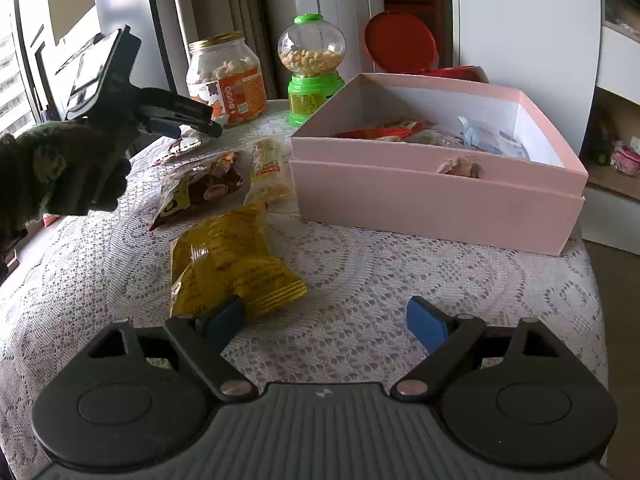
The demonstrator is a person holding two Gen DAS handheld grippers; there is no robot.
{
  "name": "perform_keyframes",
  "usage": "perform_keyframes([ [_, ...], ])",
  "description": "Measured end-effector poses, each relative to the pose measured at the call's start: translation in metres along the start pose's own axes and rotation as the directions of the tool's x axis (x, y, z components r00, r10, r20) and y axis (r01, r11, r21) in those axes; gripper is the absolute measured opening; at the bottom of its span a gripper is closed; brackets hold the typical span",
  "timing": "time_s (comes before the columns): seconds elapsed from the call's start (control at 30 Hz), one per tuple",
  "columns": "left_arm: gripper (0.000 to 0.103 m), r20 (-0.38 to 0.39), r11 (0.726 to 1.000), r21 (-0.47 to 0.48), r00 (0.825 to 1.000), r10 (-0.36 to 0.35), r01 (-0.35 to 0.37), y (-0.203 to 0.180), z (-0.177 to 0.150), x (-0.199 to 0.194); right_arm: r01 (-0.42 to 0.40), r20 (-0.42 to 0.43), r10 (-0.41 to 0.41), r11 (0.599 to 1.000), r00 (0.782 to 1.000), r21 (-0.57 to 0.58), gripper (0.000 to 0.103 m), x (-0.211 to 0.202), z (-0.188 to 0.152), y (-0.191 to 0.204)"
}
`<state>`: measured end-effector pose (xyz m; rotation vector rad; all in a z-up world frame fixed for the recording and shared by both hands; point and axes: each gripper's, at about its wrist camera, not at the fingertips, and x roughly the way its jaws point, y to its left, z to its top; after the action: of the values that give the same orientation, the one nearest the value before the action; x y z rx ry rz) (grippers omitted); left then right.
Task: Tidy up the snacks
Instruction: 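Grasp the round rice-cracker packet with the left tool and lift it, then grasp the yellow stick snack packet with the right tool while the left holds the cracker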
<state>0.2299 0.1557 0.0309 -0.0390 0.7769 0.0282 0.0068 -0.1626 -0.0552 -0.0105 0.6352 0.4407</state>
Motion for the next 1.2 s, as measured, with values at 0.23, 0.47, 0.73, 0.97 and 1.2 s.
perform_keyframes([
  [0.23, 0.08, -0.022, 0.996, -0.085, 1.0, -0.018, 0.016, 0.023, -0.008, -0.005, 0.012, -0.005, -0.012, 1.0, 1.0, -0.016, 0.09, 0.001, 0.0, 0.002],
  [0.47, 0.08, 0.052, 0.95, -0.205, 0.972, -0.23, 0.235, 0.031, -0.05, -0.079, 0.042, -0.028, -0.044, 0.997, 0.999, -0.069, 0.09, -0.004, 0.01, 0.01],
  [0.73, 0.08, -0.019, 0.965, -0.03, 0.965, -0.26, 0.26, -0.028, -0.142, -0.156, 0.007, 0.041, 0.0, 0.984, 0.999, -0.179, 0.07, -0.027, 0.099, 0.055],
  [0.97, 0.08, 0.018, 0.979, 0.016, 0.979, -0.203, 0.203, -0.04, -0.165, -0.165, 0.042, -0.169, -0.072, 0.984, 0.983, -0.173, 0.039, 0.077, 0.171, 0.085],
  [1.2, 0.08, 0.035, 0.975, -0.002, 0.974, -0.222, 0.222, -0.036, -0.165, -0.162, 0.142, -0.241, -0.19, 0.969, 0.952, -0.204, 0.037, 0.14, 0.165, 0.094],
])
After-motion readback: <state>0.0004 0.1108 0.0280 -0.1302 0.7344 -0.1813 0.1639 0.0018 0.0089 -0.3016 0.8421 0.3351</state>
